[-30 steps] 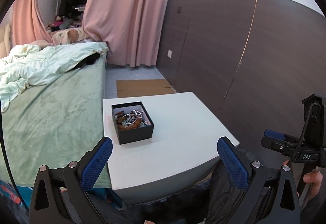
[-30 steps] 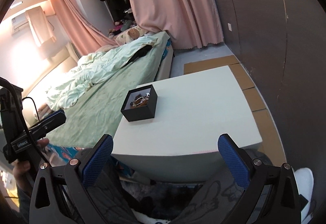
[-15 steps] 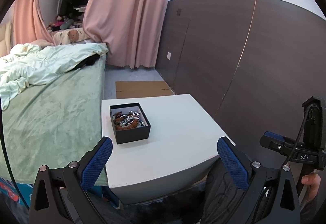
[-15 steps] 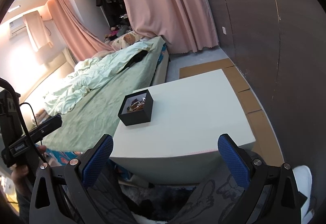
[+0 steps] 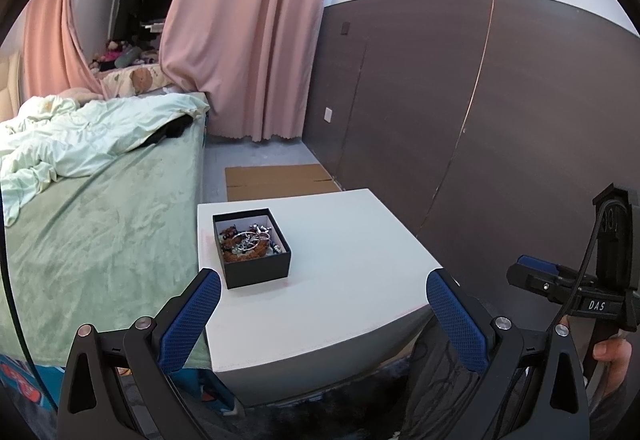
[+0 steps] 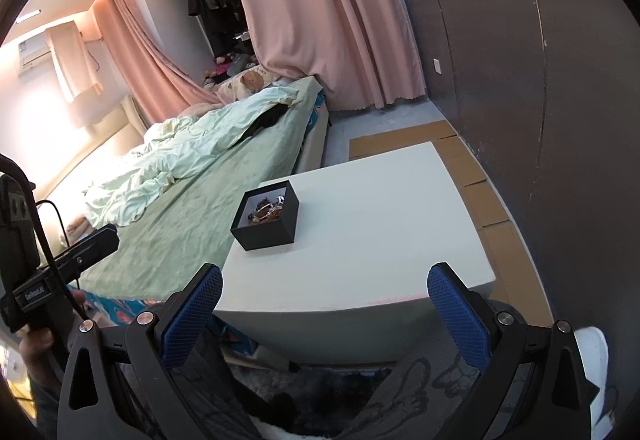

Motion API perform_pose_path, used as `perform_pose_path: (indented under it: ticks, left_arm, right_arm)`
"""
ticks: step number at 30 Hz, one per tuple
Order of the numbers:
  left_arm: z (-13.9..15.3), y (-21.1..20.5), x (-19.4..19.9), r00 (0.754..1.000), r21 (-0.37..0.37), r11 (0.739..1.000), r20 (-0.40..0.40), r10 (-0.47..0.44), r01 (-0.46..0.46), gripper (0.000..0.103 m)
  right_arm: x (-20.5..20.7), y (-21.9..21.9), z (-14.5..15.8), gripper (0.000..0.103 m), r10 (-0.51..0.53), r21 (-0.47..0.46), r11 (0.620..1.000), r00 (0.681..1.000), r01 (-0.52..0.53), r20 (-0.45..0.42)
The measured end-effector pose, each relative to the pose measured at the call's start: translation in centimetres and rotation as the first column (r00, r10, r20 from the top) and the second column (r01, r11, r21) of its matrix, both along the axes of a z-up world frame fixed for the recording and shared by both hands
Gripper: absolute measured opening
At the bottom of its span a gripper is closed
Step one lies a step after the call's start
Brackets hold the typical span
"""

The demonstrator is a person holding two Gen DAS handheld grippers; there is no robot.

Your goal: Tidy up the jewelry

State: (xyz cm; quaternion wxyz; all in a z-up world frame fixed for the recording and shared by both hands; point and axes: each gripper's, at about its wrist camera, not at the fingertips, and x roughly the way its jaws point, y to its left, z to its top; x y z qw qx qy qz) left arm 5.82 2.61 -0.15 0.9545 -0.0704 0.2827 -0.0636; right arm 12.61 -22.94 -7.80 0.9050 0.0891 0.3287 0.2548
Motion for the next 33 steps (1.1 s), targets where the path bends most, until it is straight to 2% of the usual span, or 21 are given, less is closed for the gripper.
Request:
perform_pose_path:
  ticks: [16,33]
  left_arm:
    - [0.8,-1.8,0.3,1.0,0.032,0.999,0.017,-0.012,0.011,0.103]
    - [0.4,-0.7,0.7,0.999,0.028,0.998,0.003,0.054,-0.054,0.103]
  right_arm:
    - [0.9,-1.5,-0.4,0.103,-0.015,0.018,1.0,1.0,0.015,-0.007]
    - [0.7,-1.8,-0.8,0.103,-0.018,0.015,1.0,1.0,0.018,-0.015]
